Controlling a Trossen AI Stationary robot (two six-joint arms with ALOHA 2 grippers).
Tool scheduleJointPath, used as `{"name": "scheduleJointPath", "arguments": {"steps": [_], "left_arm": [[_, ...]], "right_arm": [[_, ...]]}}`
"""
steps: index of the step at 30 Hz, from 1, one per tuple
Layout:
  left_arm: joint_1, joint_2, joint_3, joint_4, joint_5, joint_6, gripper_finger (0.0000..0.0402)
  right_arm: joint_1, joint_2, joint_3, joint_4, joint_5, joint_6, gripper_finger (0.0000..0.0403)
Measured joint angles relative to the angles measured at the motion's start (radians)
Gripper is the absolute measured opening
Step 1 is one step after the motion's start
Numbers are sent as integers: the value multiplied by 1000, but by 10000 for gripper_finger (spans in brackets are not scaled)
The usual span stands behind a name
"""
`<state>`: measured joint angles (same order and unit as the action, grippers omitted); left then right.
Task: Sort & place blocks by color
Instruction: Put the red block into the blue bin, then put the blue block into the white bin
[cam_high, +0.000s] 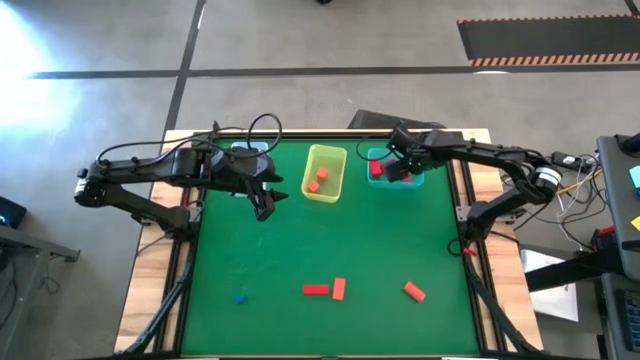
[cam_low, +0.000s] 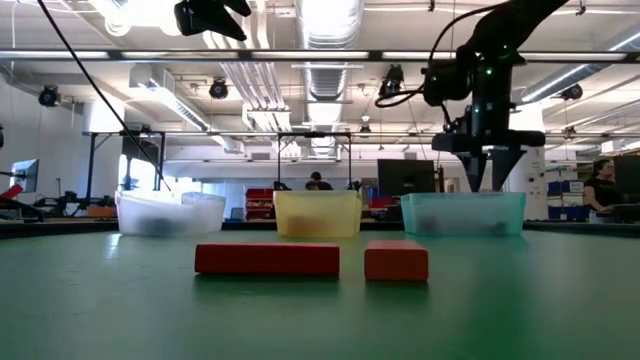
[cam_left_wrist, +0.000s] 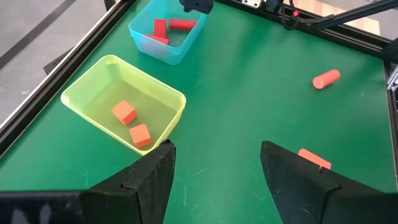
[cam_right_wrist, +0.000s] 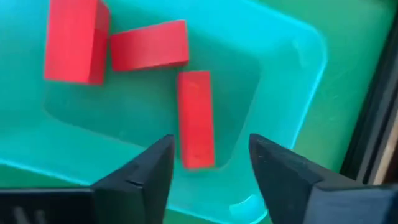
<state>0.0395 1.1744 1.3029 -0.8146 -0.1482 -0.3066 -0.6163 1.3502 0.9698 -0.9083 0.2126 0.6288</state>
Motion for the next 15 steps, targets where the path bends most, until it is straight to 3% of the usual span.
{"name": "scheduleJointPath", "arguments": {"steps": [6, 15], "left_arm": [[0, 0, 0, 0, 0, -2, 219], [0, 7, -1, -7, 0, -25, 219]], "right_arm": [[1, -1, 58, 0, 24, 1, 233], [72, -2, 195, 2, 15, 26, 217]]}}
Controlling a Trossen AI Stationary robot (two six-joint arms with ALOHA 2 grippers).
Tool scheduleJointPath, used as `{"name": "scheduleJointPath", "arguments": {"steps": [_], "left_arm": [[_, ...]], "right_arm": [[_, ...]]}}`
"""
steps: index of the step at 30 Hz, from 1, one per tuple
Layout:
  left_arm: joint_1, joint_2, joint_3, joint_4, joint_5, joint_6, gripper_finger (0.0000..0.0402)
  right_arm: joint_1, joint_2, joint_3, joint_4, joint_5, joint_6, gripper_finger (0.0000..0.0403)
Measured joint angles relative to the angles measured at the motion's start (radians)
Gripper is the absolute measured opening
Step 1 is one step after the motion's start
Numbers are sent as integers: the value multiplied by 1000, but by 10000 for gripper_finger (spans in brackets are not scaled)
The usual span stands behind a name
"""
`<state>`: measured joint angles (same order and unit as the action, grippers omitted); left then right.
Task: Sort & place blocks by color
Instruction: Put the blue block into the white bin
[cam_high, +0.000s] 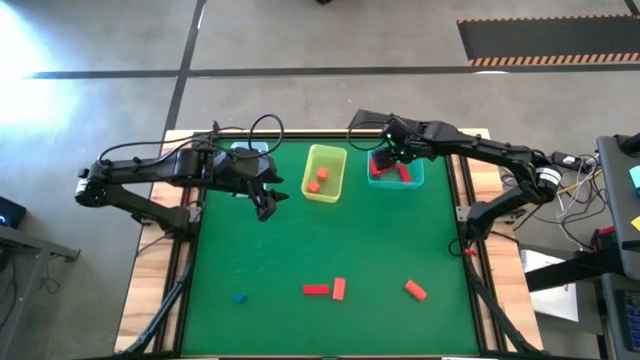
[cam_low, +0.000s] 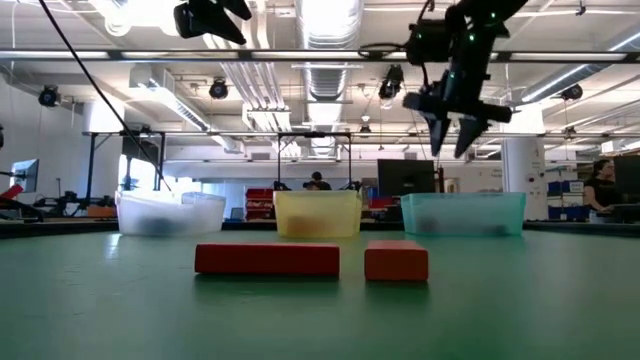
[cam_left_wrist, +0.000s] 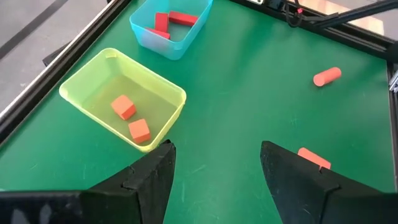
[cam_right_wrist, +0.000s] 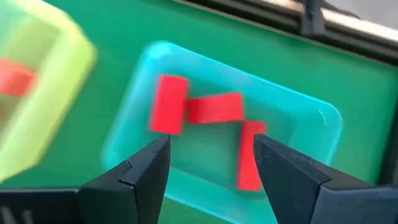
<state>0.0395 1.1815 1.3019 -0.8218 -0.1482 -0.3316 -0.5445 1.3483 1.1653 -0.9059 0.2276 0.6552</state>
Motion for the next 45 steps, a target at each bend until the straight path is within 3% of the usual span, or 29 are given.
{"name": "scheduleJointPath", "arguments": {"steps": [10, 18, 24, 31, 37, 42, 45], "left_arm": [[-2, 44, -72, -7, 45, -154, 219], [-28, 23, -227, -12, 269, -346, 219], [-161, 9, -325, -92, 378, -340, 219], [-450, 9, -422, -93, 381, -315, 219], [-702, 9, -480, -1, 217, -379, 219], [-812, 29, -524, 172, 149, -502, 219], [-847, 89, -518, 193, 139, -526, 219]], "right_arm": [[173, 0, 79, 8, 0, 105, 214], [272, 0, 65, 8, 67, 159, 215], [285, 0, 64, 13, 88, 159, 215], [285, 0, 64, 20, 89, 155, 215], [285, 0, 64, 22, 89, 154, 215], [285, 0, 64, 22, 89, 154, 215], [285, 0, 63, 23, 89, 155, 215]]}}
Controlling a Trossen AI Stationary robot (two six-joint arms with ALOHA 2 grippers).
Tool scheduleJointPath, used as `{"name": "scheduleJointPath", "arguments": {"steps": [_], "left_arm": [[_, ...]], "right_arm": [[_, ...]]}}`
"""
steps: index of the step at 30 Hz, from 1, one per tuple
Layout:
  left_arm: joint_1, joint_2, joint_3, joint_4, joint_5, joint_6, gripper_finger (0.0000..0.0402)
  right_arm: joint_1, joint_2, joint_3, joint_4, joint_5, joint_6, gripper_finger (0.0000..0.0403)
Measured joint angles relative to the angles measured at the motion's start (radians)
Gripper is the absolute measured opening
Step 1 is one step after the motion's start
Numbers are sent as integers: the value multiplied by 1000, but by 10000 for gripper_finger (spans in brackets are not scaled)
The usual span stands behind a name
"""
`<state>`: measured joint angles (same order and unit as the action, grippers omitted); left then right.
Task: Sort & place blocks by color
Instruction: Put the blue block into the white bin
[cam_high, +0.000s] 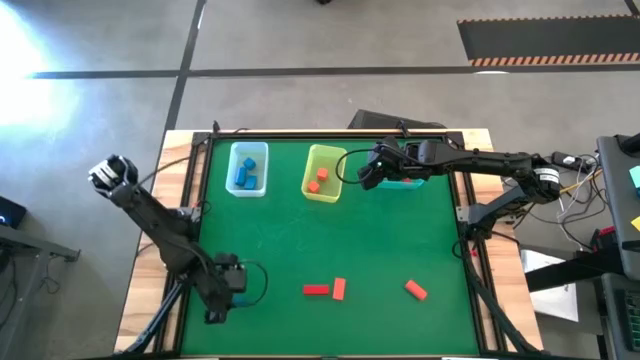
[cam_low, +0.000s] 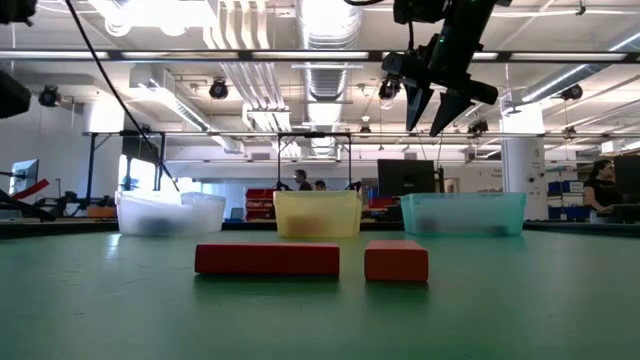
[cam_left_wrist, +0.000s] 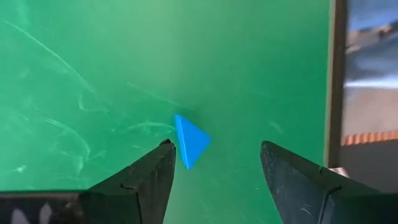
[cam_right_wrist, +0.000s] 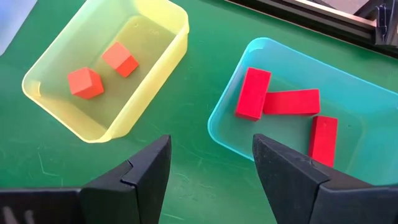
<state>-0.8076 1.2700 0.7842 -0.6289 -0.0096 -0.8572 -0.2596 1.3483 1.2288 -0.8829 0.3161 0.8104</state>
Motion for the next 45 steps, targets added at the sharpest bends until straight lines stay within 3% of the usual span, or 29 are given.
{"name": "scheduleJointPath", "arguments": {"steps": [8, 19, 24, 35, 45], "left_arm": [[-16, 155, 6, 0, -12, -30, 219], [-16, 200, 6, 4, -51, -54, 214], [-16, 200, 6, 16, -51, -54, 174], [-16, 199, 1, 26, -49, -53, 32], [-5, 122, 4, 16, -37, -45, 19]], "right_arm": [[0, 0, -1, 2, 0, 0, 215], [0, 0, -1, 3, 0, 0, 215], [0, 0, -1, 3, 0, 0, 215], [0, 0, -1, 5, 0, -2, 215], [0, 0, -1, 5, 0, -2, 215]]}}
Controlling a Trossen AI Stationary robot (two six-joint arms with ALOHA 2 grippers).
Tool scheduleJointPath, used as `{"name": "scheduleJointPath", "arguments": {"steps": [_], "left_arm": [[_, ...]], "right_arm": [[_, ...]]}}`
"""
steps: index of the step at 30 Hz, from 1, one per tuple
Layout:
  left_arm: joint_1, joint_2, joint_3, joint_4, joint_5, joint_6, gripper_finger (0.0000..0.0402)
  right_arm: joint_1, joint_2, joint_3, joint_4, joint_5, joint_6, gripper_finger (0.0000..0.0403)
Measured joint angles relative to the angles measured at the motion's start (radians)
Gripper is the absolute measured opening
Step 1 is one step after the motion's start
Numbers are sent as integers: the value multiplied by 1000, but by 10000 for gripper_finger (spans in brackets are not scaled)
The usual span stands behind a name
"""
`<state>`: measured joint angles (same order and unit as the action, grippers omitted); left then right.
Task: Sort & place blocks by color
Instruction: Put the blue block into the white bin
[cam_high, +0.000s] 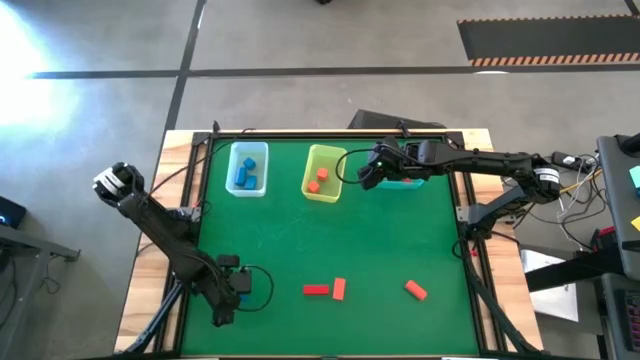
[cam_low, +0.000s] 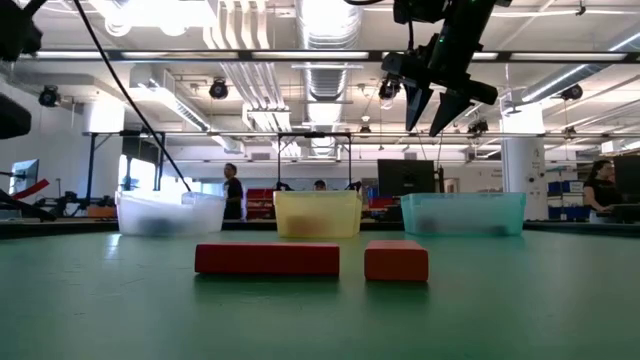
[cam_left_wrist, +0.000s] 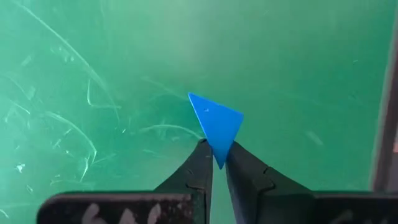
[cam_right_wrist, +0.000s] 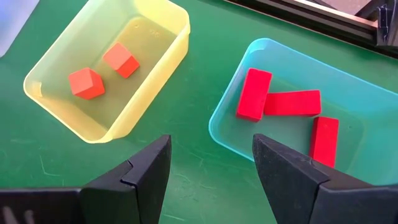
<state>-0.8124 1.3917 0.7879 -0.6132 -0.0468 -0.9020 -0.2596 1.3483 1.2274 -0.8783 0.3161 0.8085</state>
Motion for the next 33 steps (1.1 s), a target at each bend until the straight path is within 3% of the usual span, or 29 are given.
{"name": "scheduleJointPath", "arguments": {"steps": [9, 15, 20, 26, 33], "left_arm": [[56, -147, 8, -47, -28, -2, 20], [180, -265, 39, -111, -87, 41, 21], [365, -377, 39, -193, -93, 107, 21], [666, -494, 39, -264, -105, 206, 21], [1066, -493, 59, -261, -107, 407, 8]], "right_arm": [[0, 0, 0, 0, 0, 0, 215], [0, 0, 0, 0, 0, 1, 215], [0, 0, 0, 0, -1, 0, 215], [0, 0, 0, 0, -4, 0, 215], [0, 0, 0, 0, -5, 0, 215]]}}
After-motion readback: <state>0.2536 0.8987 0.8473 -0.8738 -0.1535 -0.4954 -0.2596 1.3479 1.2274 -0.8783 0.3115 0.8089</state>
